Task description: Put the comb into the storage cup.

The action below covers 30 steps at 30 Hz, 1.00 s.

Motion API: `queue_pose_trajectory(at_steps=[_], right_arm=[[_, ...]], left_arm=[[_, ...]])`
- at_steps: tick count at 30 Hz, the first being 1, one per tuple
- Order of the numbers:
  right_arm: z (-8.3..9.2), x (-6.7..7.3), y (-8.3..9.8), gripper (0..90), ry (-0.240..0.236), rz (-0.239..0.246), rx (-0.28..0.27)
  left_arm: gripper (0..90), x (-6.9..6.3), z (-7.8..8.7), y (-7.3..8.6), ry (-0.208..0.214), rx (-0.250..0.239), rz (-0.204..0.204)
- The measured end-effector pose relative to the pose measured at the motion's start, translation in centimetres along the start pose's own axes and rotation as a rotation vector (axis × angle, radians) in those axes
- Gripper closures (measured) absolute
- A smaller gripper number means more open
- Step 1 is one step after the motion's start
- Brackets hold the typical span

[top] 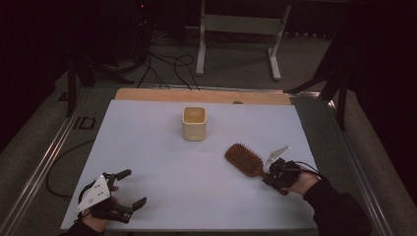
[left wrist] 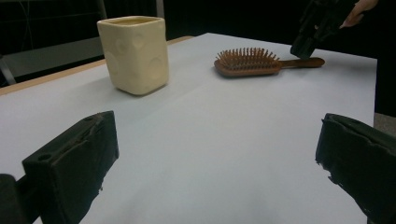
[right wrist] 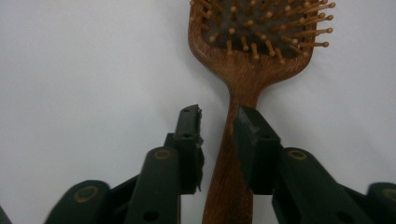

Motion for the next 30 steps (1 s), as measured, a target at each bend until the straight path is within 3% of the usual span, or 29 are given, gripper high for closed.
queue_pose_trajectory(at_steps=[5,9,13,17,21,27,30], right_arm=[[-0.5,-0.2,-0.2,49.5,-0.015,-0.008,0.012],[-0.9,-0.6,-0.3,42.1,-0.036,-0.02,0.016],[-1.4,-0.7,-0.5,28.6,-0.074,-0.051,0.043],[-1.8,-0.8,-0.9,15.3,-0.08,-0.052,0.066],[-2.2,-0.9,-1.2,9.4,-0.065,-0.048,0.103],[-2.5,-0.7,-1.6,9.5,-0.058,-0.036,0.125],[-2.4,-0.8,-1.9,14.0,-0.042,-0.029,0.131]], left_arm=[[0.0,0.0,0.0,0.0,-0.001,0.0,0.003],[0.0,0.0,-0.1,0.0,0.0,0.0,0.004],[0.0,0.1,0.0,0.0,-0.003,-0.001,0.002],[0.1,0.1,0.0,0.0,-0.003,-0.002,0.001],[0.0,0.1,0.0,0.0,-0.001,-0.002,0.003],[0.0,0.1,0.0,0.0,0.001,-0.001,0.004],[0.0,0.1,0.0,0.0,0.002,-0.004,0.006]])
Point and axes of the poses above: each handheld gripper's, and its own axes: z roughly backward along the jaws, y roughly out of its underside, x roughly to its left, the point moved 3 cm from there along -z, roughly forward along the jaws, and after that the axes turned 9 degrees about x, right-handed, at the moved point
